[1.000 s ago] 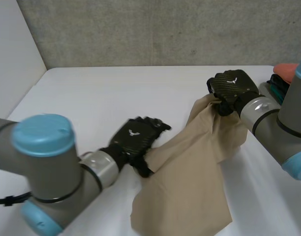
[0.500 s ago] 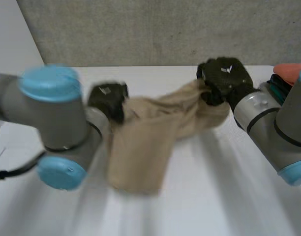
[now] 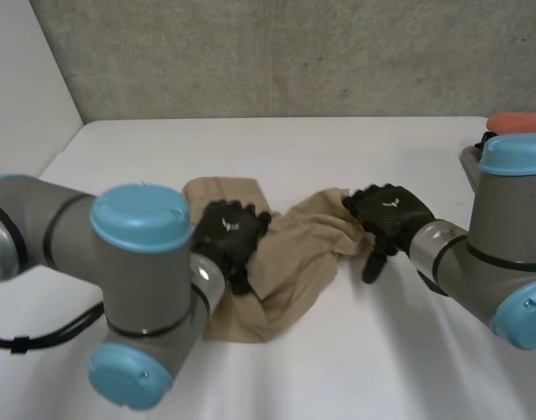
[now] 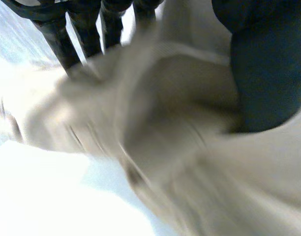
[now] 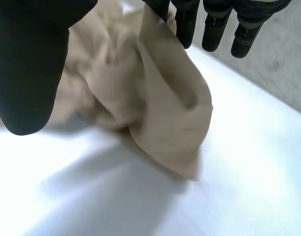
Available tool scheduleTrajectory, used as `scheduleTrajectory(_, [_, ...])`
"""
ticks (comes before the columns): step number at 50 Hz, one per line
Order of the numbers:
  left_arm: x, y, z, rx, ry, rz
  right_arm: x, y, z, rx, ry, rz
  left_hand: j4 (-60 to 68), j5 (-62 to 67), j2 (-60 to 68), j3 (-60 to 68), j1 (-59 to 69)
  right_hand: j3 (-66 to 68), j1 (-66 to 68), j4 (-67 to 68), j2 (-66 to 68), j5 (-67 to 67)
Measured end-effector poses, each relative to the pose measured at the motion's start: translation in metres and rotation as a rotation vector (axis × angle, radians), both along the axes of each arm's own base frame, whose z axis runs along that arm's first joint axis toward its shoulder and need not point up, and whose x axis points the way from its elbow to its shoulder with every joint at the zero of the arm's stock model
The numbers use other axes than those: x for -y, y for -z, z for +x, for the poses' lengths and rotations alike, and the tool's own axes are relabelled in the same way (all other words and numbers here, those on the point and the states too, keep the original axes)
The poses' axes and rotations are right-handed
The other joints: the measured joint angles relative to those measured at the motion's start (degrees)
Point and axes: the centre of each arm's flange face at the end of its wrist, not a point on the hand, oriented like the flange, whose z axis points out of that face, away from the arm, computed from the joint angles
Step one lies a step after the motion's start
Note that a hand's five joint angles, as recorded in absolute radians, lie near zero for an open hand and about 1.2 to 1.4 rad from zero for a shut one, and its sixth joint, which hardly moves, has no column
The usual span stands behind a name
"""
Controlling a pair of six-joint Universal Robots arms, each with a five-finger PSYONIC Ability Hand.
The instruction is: Fold the laundry.
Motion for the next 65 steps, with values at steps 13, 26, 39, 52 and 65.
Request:
scheduleTrajectory(13, [0.002, -0.069, 0.046, -0.067, -0.105, -0.150, 0.018, -0.050, -0.035, -0.018, 0.084, -0.193, -3.4, -2.5, -3.1, -3.7, -0.9, 0.0, 0.0, 0.0, 0.0, 0.0])
scheduleTrajectory(26, [0.068, -0.073, 0.093, -0.200, -0.017, -0.068, 0.009, -0.076, -0.060, -0.029, 0.016, -0.276, -3.4, -2.5, -3.1, -3.7, -0.9, 0.0, 0.0, 0.0, 0.0, 0.0])
scheduleTrajectory(39, [0.104, -0.017, 0.096, -0.092, 0.065, -0.033, 0.008, -0.045, -0.051, -0.065, -0.005, -0.211, -3.4, -2.5, -3.1, -3.7, -0.9, 0.0, 0.0, 0.0, 0.0, 0.0])
scheduleTrajectory(52, [0.134, 0.006, 0.077, -0.149, 0.034, -0.215, 0.012, -0.020, -0.046, -0.092, 0.039, -0.220, 48.1, 44.9, 48.6, 47.1, 52.9, 0.0, 0.0, 0.0, 0.0, 0.0])
scheduleTrajectory(65, [0.165, -0.147, 0.055, -0.470, -0.091, -0.661, 0.018, -0.041, -0.050, -0.073, 0.099, -0.301, 53.5, 48.9, 53.7, 52.0, 54.7, 0.0, 0.0, 0.0, 0.0, 0.0])
